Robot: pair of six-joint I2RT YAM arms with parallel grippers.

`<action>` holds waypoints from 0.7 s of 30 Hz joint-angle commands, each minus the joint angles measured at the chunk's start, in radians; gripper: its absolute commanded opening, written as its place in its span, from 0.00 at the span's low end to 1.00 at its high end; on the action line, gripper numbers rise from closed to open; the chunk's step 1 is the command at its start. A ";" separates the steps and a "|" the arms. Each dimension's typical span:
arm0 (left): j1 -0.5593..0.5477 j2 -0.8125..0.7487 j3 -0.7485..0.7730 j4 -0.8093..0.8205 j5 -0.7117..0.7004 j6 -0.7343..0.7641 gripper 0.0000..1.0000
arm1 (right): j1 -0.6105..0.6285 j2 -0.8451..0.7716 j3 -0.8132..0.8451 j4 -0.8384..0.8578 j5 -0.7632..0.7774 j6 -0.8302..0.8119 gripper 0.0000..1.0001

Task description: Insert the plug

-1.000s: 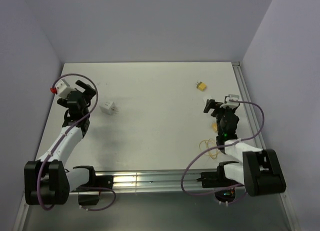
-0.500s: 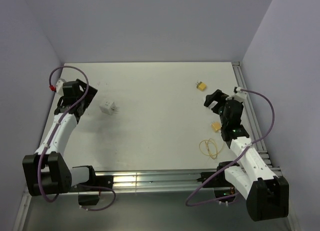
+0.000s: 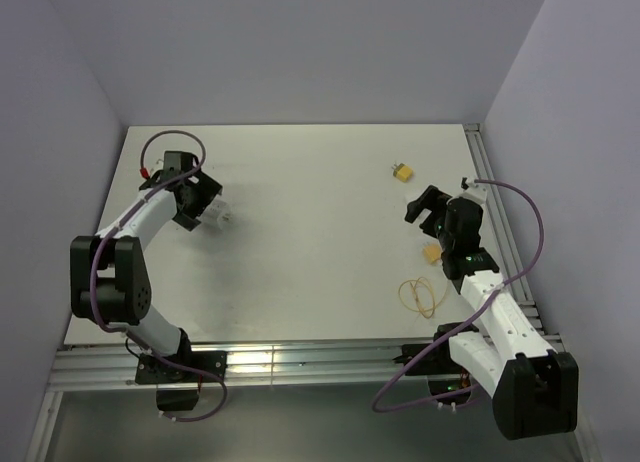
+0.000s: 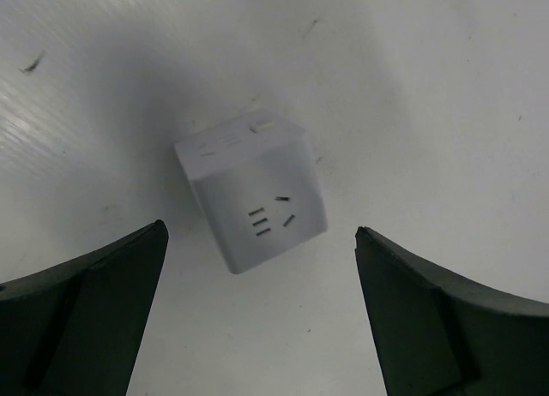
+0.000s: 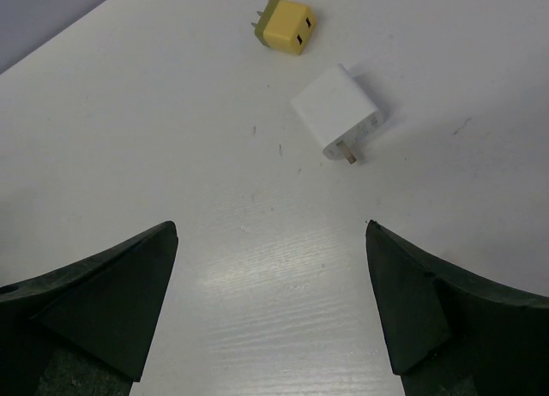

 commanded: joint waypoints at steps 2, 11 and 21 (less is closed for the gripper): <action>-0.056 0.013 0.087 -0.041 -0.056 -0.071 0.98 | 0.003 -0.020 0.021 -0.007 -0.010 0.001 0.97; -0.077 0.115 0.139 -0.141 -0.077 -0.153 0.98 | 0.003 -0.035 0.015 -0.030 -0.004 0.001 0.96; -0.079 0.201 0.193 -0.141 -0.071 -0.141 0.94 | 0.002 -0.031 0.024 -0.043 -0.012 0.002 0.95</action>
